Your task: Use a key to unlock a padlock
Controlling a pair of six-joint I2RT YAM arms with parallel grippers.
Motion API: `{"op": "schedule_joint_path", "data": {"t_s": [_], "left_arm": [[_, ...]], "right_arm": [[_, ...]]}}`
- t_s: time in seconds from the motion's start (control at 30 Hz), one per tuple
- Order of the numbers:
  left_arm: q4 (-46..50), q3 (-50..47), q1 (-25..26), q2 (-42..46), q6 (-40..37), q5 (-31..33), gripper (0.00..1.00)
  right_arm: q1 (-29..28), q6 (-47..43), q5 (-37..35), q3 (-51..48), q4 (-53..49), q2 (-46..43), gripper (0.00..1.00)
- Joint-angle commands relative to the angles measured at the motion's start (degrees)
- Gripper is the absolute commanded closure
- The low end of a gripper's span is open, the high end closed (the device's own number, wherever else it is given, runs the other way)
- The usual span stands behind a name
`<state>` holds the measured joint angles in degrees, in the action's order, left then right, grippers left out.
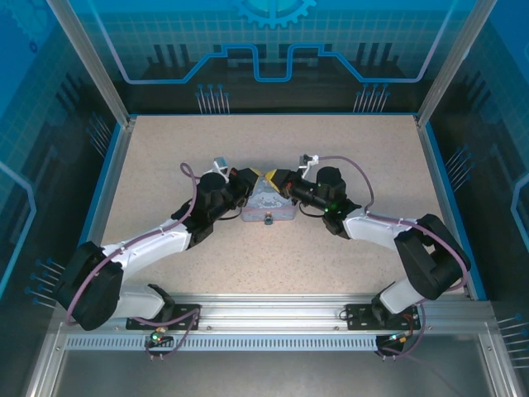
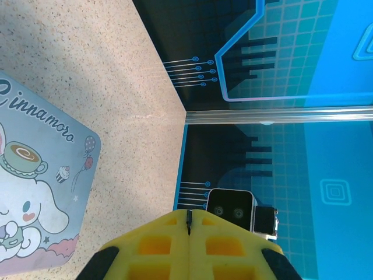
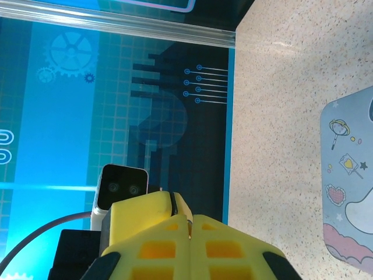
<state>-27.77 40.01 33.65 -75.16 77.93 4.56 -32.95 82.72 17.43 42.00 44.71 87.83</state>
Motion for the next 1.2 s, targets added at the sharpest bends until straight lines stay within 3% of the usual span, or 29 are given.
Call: {"op": "schedule_joint_path", "data": {"t_s": [0.0,0.1,0.47,0.97,1.1,1.13,1.17], "left_arm": [[0.98,0.95,0.60,0.60,-0.36,-0.05,1.00],[0.96,1.12,0.60,0.45,-0.33,-0.25,1.00],[1.05,1.39,0.56,0.05,-0.30,-0.57,1.00],[1.34,1.12,0.73,0.45,-0.13,-0.64,1.00],[2.01,1.58,0.75,0.61,-0.78,-0.83,1.00],[2.70,1.81,0.64,0.85,-1.05,-0.81,0.91],[3.46,1.97,0.38,1.33,-1.38,-0.73,0.72]], "right_arm": [[0.52,-0.45,1.85,0.21,3.95,0.50,0.97],[0.53,-0.89,2.58,0.10,4.24,0.41,0.91],[0.70,-1.21,4.09,1.88,3.93,1.18,0.85],[0.69,-0.98,4.10,2.11,3.72,1.47,1.00],[0.78,-0.85,4.23,1.96,4.05,1.35,1.00],[0.86,-0.88,4.27,1.72,4.12,1.17,1.00],[1.00,-0.89,4.21,1.30,4.07,0.80,1.00]]}}
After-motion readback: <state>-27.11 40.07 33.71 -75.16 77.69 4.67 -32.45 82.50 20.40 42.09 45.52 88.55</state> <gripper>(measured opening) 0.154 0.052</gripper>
